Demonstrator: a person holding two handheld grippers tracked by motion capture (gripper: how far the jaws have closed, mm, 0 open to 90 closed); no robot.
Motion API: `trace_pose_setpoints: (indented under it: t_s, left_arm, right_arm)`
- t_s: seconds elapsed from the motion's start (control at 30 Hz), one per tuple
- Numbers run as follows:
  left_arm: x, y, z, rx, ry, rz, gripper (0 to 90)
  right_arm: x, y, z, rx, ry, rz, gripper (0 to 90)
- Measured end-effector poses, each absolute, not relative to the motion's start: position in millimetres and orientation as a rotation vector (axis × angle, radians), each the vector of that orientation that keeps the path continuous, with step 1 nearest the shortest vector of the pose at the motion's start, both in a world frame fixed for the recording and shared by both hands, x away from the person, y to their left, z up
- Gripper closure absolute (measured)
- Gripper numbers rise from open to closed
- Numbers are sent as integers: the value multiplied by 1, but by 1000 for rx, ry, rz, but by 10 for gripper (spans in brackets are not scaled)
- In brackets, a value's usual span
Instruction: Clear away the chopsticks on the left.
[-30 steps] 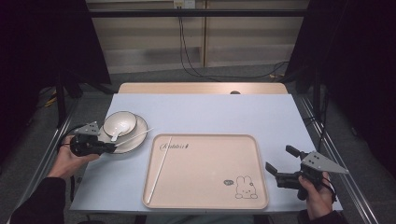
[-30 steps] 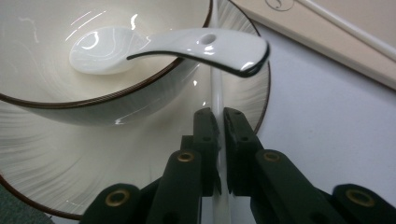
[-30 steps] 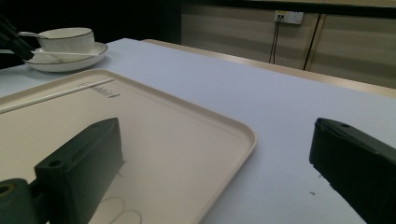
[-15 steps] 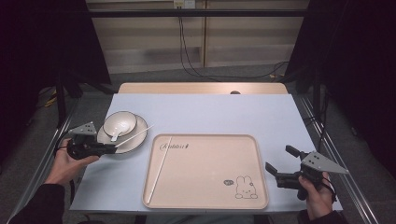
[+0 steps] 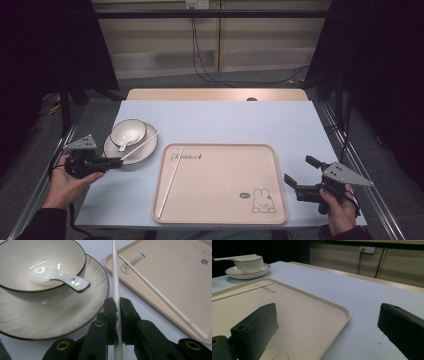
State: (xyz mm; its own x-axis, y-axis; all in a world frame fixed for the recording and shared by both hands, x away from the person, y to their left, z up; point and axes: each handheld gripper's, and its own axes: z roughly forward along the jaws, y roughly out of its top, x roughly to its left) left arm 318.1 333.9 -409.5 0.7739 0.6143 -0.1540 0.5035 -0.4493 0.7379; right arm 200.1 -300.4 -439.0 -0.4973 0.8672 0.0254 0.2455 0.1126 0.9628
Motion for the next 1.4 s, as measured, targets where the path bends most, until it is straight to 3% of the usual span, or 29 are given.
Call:
trace_pose_setpoints:
  t_s: [1.17, 1.4]
  left_arm:
    - [229, 261, -397, 1931, 1102, 278, 847]
    - [233, 244, -408, 1887, 1199, 280, 847]
  right_arm:
    - [202, -299, -439, 1067, 1835, 1404, 21]
    - [202, -298, -439, 1065, 1840, 1409, 21]
